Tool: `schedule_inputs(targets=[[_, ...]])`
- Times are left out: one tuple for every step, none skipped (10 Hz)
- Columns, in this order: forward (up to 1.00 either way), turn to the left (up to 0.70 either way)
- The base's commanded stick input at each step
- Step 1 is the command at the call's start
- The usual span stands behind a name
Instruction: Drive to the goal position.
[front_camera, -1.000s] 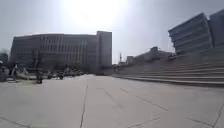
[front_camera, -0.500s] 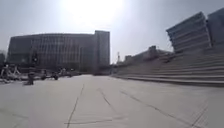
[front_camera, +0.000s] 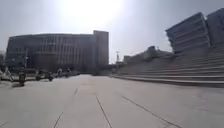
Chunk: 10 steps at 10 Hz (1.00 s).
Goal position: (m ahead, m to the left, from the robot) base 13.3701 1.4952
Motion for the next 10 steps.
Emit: schedule_inputs(targets=[[1.00,0.00],[1.00,0.00],[1.00,0.00],[1.00,0.05],[1.00,0.14],[1.00,0.25],[1.00,0.37],[1.00,0.39],[1.00,0.39],[1.00,0.32]])
